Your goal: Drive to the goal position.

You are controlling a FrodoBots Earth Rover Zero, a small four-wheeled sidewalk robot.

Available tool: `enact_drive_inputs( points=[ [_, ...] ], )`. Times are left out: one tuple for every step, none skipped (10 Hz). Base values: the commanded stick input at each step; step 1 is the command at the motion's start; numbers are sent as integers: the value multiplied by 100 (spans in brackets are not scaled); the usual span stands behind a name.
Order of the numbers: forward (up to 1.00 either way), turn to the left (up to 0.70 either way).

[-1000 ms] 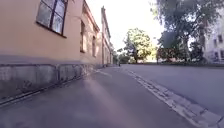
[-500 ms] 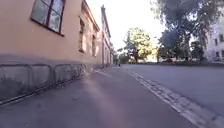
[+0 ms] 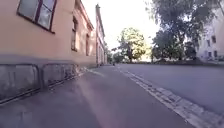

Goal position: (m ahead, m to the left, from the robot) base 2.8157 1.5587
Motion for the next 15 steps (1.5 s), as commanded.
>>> enact_drive_inputs(
  points=[
    [50, 0],
    [50, 0],
    [50, 0],
    [50, 0],
    [50, 0],
    [50, 0],
    [50, 0],
    [50, 0],
    [50, 0],
    [50, 0],
    [50, 0],
    [50, 0],
    [50, 0],
    [50, 0],
    [50, 0]
  ],
)
